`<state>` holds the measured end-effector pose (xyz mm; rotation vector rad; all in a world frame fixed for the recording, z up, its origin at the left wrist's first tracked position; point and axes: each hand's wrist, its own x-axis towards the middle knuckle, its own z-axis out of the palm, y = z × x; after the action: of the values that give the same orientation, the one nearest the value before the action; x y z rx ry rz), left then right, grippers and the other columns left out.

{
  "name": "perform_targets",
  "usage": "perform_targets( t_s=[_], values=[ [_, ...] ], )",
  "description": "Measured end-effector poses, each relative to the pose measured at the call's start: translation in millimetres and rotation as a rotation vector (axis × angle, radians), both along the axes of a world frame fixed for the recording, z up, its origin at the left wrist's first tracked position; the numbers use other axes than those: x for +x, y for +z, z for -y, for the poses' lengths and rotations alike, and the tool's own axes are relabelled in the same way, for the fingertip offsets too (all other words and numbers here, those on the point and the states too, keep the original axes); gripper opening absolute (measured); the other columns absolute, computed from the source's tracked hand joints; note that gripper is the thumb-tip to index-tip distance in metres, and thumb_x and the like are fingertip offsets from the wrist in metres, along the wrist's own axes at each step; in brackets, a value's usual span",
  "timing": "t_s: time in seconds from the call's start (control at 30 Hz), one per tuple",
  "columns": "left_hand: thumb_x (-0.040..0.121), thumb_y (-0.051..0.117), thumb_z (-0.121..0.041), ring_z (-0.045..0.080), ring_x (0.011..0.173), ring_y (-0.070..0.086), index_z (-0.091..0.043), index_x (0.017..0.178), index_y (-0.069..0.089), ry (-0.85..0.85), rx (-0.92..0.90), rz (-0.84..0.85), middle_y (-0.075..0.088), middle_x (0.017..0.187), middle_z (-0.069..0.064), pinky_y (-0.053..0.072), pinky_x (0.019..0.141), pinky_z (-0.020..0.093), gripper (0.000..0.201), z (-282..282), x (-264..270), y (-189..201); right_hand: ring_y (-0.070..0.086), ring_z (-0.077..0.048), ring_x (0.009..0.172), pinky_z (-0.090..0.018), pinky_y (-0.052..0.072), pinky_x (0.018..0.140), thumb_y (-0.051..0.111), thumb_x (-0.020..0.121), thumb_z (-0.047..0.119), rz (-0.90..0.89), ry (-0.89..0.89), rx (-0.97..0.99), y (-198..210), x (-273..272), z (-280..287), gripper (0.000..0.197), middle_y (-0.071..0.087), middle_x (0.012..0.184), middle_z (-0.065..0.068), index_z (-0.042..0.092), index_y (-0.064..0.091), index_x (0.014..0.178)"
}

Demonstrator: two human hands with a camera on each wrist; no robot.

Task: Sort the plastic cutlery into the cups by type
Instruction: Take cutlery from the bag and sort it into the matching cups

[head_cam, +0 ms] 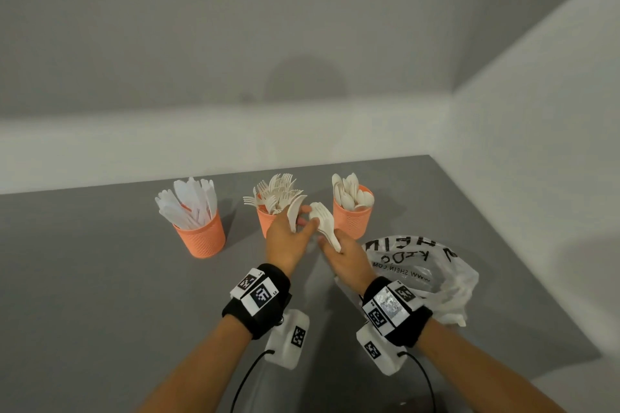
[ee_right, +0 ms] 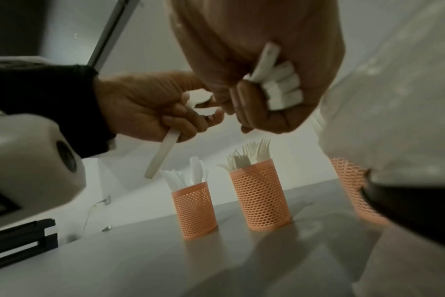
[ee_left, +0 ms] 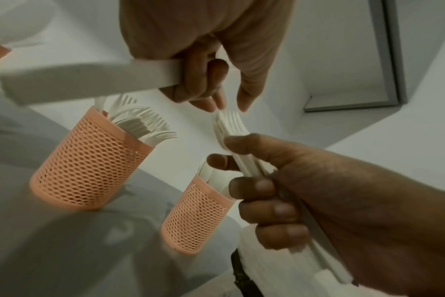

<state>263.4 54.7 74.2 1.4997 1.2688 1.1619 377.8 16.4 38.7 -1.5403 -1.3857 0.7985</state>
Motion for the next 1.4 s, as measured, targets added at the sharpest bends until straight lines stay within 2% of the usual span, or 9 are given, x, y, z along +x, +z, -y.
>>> perform_targets(
  t_s=[0.2, 0.37, 0.5, 0.67, 0.83, 1.03, 1.13, 1.27, 1.4],
  values=[
    [0.08, 0.067, -0.006, 0.005, 0.088, 0.055, -0.013, 0.119, 0.056, -0.042, 0.127, -0.028, 0.057, 0.103, -0.008, 0.039, 0.071, -0.004, 0.041, 4, 0, -1, 0.046, -0.011, 0.063, -0.022, 0.036, 0.058, 0.047, 0.096, 0.029, 0.039, 0.086, -0.007, 9, -2, 2, 0.026, 0.051, 0.069, 0.0, 0.006, 0.058, 0.091],
    [0.081, 0.067, -0.01, 0.018, 0.079, 0.055, -0.013, 0.092, 0.058, -0.006, 0.055, -0.079, 0.057, 0.079, 0.0, 0.041, 0.065, 0.014, 0.016, -8, -6, -5, 0.038, -0.004, 0.053, -0.018, 0.03, 0.054, 0.052, 0.094, 0.026, -0.036, 0.151, -0.055, 8, -1, 2, 0.02, 0.04, 0.059, 0.008, 0.016, 0.05, 0.077],
    [0.089, 0.055, -0.009, 0.019, 0.079, 0.064, -0.003, 0.1, 0.06, 0.002, -0.038, 0.023, 0.065, 0.085, 0.011, 0.052, 0.072, 0.028, 0.013, -13, -10, -11, 0.044, 0.002, 0.052, -0.013, 0.034, 0.056, 0.053, 0.093, 0.033, -0.155, 0.057, -0.045, 7, -2, 3, 0.02, 0.047, 0.063, 0.01, 0.015, 0.056, 0.086],
    [0.092, 0.051, -0.015, 0.002, 0.033, 0.037, -0.011, 0.083, 0.053, -0.04, -0.281, 0.276, 0.046, 0.055, 0.002, 0.026, 0.032, 0.014, 0.01, -2, -4, -10, 0.04, -0.005, 0.059, -0.012, 0.036, 0.057, 0.042, 0.098, 0.029, -0.07, 0.011, 0.015, 9, -9, -2, 0.032, 0.041, 0.064, 0.006, 0.002, 0.054, 0.088],
    [0.096, 0.047, -0.02, 0.002, 0.033, 0.033, -0.012, 0.082, 0.055, -0.039, -0.398, 0.379, 0.042, 0.056, 0.001, 0.025, 0.033, 0.014, 0.017, 8, 6, -16, 0.044, -0.008, 0.064, -0.026, 0.037, 0.067, 0.038, 0.1, 0.027, -0.076, -0.013, -0.029, 4, -16, -9, 0.027, 0.045, 0.067, 0.004, 0.007, 0.049, 0.086],
    [0.098, 0.034, -0.014, 0.003, 0.036, 0.049, -0.013, 0.086, 0.053, 0.131, -0.349, 0.402, 0.06, 0.057, 0.002, 0.038, 0.039, 0.016, 0.022, -5, 1, -13, 0.042, -0.006, 0.058, -0.017, 0.034, 0.058, 0.033, 0.101, 0.02, -0.111, -0.055, -0.075, 10, -4, -11, 0.026, 0.045, 0.066, 0.005, 0.012, 0.051, 0.084],
    [0.096, 0.039, -0.01, 0.008, 0.034, 0.045, -0.008, 0.096, 0.051, 0.098, -0.284, 0.431, 0.044, 0.051, 0.003, 0.042, 0.04, 0.021, 0.012, -12, -3, -7, 0.039, -0.01, 0.054, -0.02, 0.033, 0.054, 0.033, 0.099, 0.016, -0.265, -0.044, -0.166, 17, 3, -16, 0.028, 0.044, 0.063, 0.0, 0.016, 0.053, 0.079],
    [0.09, 0.057, -0.029, 0.007, 0.035, 0.033, -0.014, 0.078, 0.056, -0.091, -0.173, 0.262, 0.04, 0.044, -0.004, 0.03, 0.036, 0.019, 0.018, -14, 0, 8, 0.04, -0.011, 0.057, -0.022, 0.035, 0.053, 0.03, 0.096, 0.014, -0.25, -0.007, -0.174, 25, 4, -23, 0.026, 0.043, 0.061, 0.0, 0.008, 0.055, 0.093],
    [0.088, 0.061, -0.018, 0.003, 0.052, 0.056, -0.016, 0.071, 0.059, -0.11, -0.001, 0.134, 0.06, 0.055, -0.009, 0.045, 0.053, 0.017, 0.016, -17, 14, 23, 0.047, -0.003, 0.058, -0.018, 0.037, 0.056, 0.034, 0.093, 0.01, -0.19, 0.099, -0.094, 37, -2, -30, 0.025, 0.048, 0.064, 0.008, 0.013, 0.054, 0.106]
  ],
)
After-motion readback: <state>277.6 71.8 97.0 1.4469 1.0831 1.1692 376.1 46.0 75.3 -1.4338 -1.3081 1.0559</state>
